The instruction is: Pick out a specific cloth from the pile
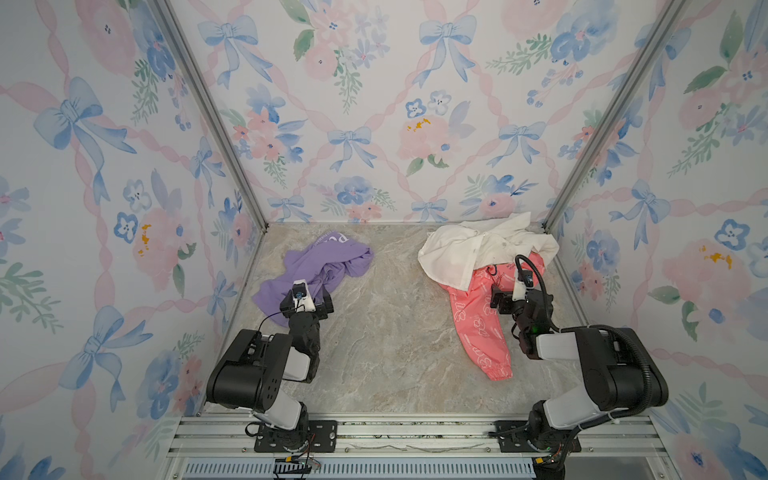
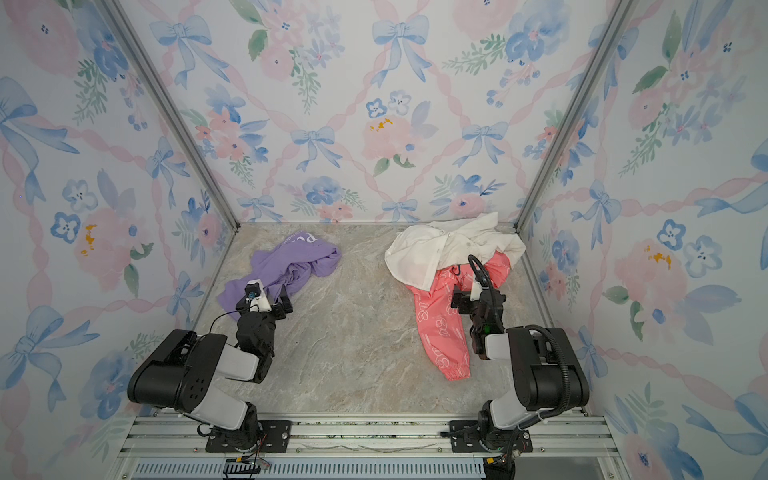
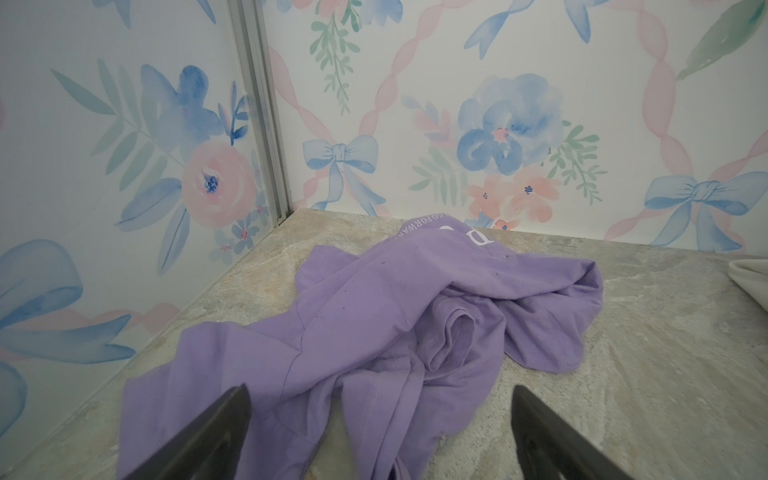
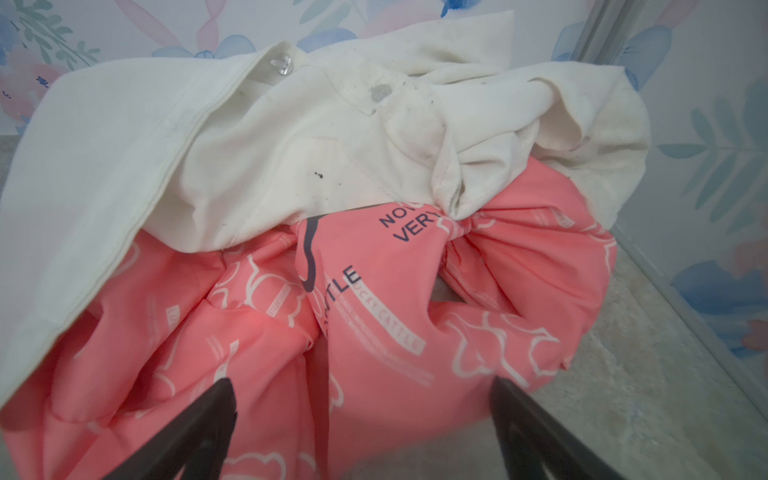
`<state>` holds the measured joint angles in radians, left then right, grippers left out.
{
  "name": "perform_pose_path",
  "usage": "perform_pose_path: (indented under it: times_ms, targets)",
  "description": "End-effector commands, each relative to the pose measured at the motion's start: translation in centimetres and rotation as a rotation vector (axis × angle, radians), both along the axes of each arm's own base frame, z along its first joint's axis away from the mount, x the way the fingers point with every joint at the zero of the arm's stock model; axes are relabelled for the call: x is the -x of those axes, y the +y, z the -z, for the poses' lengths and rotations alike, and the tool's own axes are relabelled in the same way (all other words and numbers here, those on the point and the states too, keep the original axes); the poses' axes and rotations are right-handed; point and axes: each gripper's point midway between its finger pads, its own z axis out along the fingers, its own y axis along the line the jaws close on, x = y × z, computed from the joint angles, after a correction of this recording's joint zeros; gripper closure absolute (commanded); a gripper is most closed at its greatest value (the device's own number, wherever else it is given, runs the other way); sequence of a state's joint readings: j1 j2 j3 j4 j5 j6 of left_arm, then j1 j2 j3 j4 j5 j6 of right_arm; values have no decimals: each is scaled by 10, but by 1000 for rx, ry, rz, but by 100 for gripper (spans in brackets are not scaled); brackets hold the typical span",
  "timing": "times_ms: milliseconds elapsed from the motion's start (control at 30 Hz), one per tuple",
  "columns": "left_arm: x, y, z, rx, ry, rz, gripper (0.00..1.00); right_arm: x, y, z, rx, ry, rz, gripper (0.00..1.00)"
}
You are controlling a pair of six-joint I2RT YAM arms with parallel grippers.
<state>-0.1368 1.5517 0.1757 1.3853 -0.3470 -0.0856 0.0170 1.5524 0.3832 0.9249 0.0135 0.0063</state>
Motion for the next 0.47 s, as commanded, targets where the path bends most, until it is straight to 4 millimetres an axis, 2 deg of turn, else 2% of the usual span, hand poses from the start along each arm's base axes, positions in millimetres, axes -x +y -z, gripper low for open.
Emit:
perform_pose_path:
  times_ms: [0, 433]
  targets:
    - [-1, 0, 2, -10, 12, -2, 2, -1, 5, -1, 8, 6, -21, 3]
    - [-1, -1, 2, -18, 14, 2, 2, -1, 5, -1, 8, 6, -21, 3]
